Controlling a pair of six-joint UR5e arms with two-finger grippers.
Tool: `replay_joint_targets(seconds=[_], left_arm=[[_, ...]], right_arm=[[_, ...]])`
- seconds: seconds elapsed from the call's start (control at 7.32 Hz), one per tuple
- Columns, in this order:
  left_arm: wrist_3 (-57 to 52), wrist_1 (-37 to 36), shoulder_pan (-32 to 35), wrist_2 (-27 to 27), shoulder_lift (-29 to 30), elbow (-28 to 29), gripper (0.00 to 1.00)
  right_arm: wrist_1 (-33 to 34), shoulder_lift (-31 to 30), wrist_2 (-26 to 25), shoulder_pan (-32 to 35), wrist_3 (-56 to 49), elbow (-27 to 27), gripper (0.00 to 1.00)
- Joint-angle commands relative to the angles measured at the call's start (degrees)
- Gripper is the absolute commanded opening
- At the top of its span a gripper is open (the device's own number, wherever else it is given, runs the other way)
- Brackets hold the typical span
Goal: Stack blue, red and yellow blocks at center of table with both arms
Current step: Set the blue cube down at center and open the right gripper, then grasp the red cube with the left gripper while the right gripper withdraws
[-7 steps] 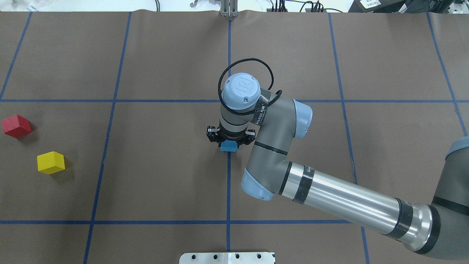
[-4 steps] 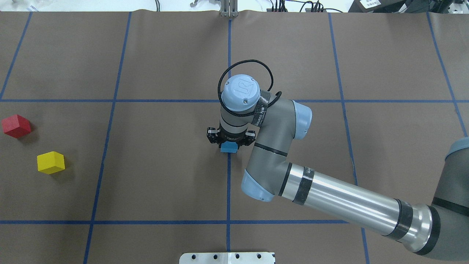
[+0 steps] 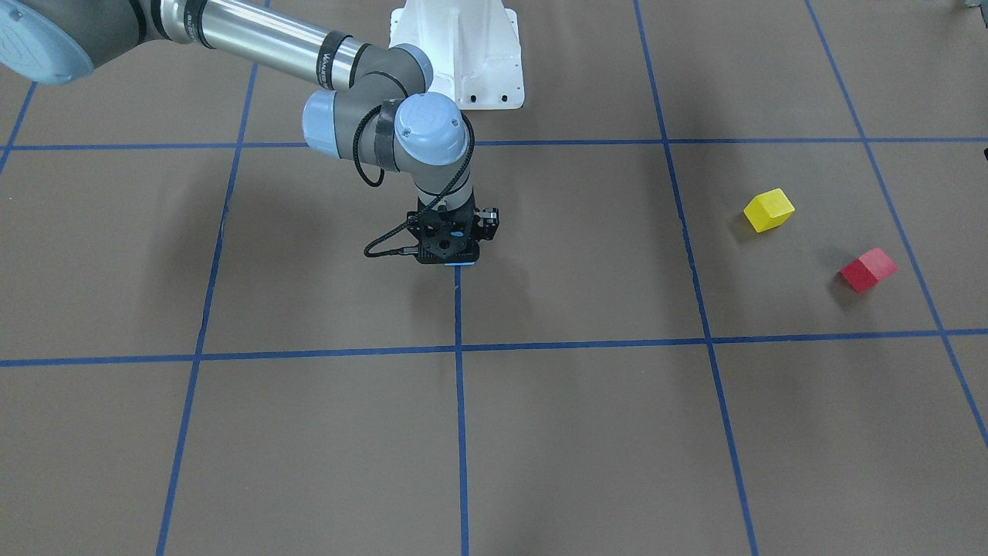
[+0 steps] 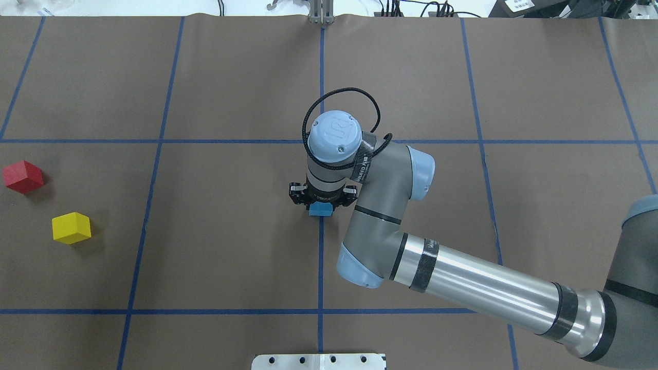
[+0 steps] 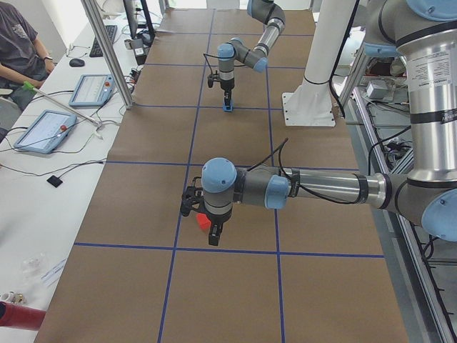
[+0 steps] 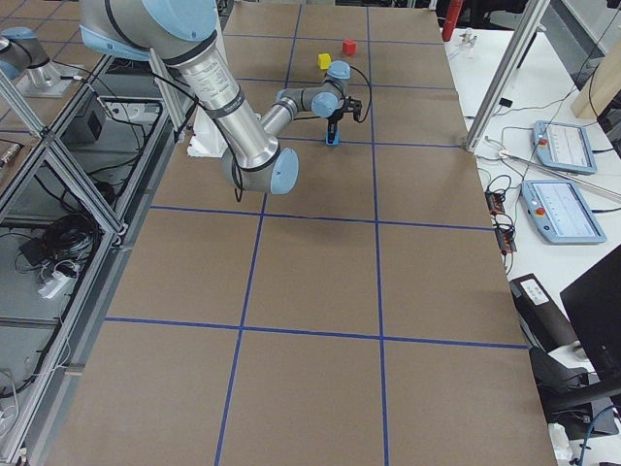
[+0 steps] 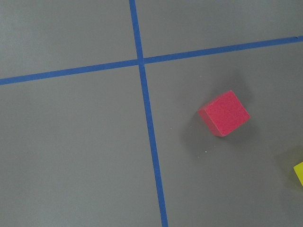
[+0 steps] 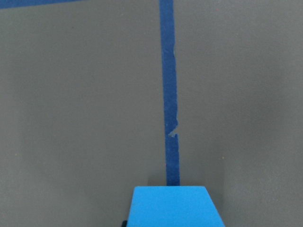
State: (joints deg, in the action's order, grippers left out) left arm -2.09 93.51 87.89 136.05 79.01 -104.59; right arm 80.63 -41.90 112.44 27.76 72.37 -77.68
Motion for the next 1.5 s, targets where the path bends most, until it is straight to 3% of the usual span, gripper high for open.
replay_joint_targets(seconds=[0.0,0.27,0.55,0.68,0.82,1.23,1.37], left_arm=[[2.6,0.0,-0.1,0.0,0.0,-0.2,1.00],[9.7,3.3,-0.5,-0.1,0.3,-0.3,1.00],[28.1,14.4,-10.0,-0.8,0.2,-0.1,0.99],[32.3,15.5,-13.4,-2.0,0.3,-0.1,0.99],[34.7,17.4,-16.3,-6.8,0.4,0.3,0.99],[45.6,17.9,-17.0,-7.0,10.3,12.7,0.99],[46.4,17.8,-17.1,-6.9,10.5,13.8,0.99]], right_arm=[[0.1,0.0,0.1,0.0,-1.0,-0.2,1.00],[0.3,-1.5,1.0,1.2,-1.1,-3.4,1.00],[8.5,-5.2,5.3,5.0,-1.4,-15.7,1.00],[11.6,-7.8,5.9,6.3,-1.4,-21.7,1.00],[11.8,-11.5,5.9,7.1,-1.4,-26.1,1.00],[11.7,-16.2,4.8,9.0,-1.2,-28.8,1.00],[11.7,-16.4,2.1,8.5,-0.7,-29.4,1.00]])
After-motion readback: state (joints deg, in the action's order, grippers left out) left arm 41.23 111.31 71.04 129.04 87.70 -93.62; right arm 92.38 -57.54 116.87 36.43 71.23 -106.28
